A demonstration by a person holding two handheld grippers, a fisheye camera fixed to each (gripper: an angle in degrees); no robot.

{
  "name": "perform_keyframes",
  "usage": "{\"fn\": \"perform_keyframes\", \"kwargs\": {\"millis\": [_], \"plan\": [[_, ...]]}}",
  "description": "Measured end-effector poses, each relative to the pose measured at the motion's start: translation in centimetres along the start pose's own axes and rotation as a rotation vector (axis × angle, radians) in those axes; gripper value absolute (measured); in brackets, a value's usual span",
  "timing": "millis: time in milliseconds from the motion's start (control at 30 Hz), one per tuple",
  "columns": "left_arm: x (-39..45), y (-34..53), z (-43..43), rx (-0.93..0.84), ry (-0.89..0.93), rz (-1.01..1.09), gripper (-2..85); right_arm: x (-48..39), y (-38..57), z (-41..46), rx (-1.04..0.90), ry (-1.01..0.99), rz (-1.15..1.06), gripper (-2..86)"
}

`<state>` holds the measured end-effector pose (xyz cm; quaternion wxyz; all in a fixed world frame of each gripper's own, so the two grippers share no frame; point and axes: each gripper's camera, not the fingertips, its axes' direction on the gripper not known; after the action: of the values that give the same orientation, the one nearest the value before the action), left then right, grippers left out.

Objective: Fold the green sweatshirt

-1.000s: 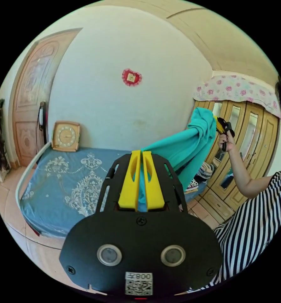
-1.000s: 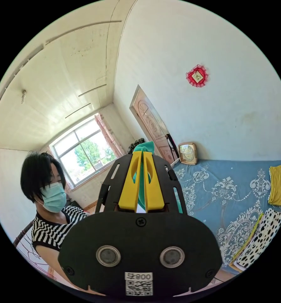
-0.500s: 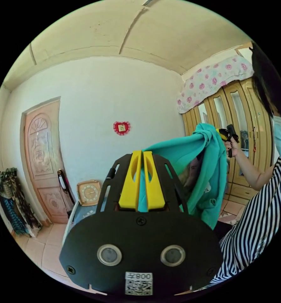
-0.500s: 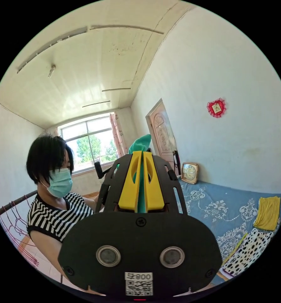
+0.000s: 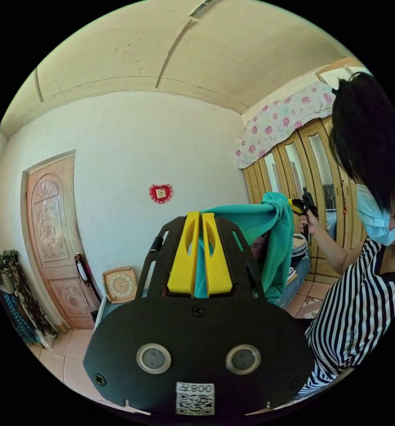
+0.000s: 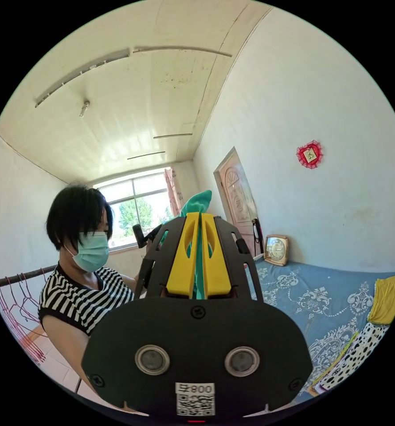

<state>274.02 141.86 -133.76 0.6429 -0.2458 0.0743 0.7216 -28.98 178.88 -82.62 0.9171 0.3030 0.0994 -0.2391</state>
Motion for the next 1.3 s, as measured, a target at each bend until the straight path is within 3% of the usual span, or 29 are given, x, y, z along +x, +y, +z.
{"fn": "perform_keyframes", "kwargs": {"millis": [233, 433, 633, 700, 800, 933, 1000, 1067, 1167, 1300], "plan": [[-3.7, -2.8, 1.7, 0.022, 0.002, 0.063, 0.6, 3.3, -2.1, -2.3, 0.012, 0.017, -0.091, 0.4], [-10.6, -3.3, 7.0, 0.021, 0.009, 0.038, 0.6, 11.6, -4.5, -1.8, 0.015, 0.006, -0.107, 0.4], [-20.9, -1.3, 18.3, -0.162, -0.013, -0.027, 0.7, 27.0, -7.3, 1.2, -0.075, 0.094, 0.016, 0.4], [-25.0, -0.1, 22.8, -0.222, -0.016, -0.080, 0.8, 35.9, -8.5, 4.1, -0.159, 0.166, 0.098, 0.4], [-32.2, 3.1, 31.6, -0.353, -0.064, -0.167, 1.0, 49.6, -8.8, 8.7, -0.257, 0.238, 0.247, 0.4], [-42.9, 11.9, 45.6, -0.661, -0.184, -0.305, 1.5, 67.1, -5.7, 14.7, -0.385, 0.289, 0.488, 0.5], [-47.5, 17.3, 50.1, -0.797, -0.173, -0.467, 1.9, 76.5, -1.4, 17.2, -0.536, 0.464, 0.631, 0.5], [-52.1, 24.3, 53.1, -0.899, -0.175, -0.594, 2.6, 82.0, 2.5, 17.3, -0.608, 0.564, 0.743, 0.7], [-56.3, 31.7, 53.1, -0.937, -0.094, -0.711, 4.6, 87.0, 8.7, 14.9, -0.603, 0.509, 0.822, 1.7], [-58.7, 39.2, 49.4, -1.024, -0.046, -0.788, 7.5, 87.0, 17.7, 11.7, -0.771, 0.504, 0.860, 5.1]]}}
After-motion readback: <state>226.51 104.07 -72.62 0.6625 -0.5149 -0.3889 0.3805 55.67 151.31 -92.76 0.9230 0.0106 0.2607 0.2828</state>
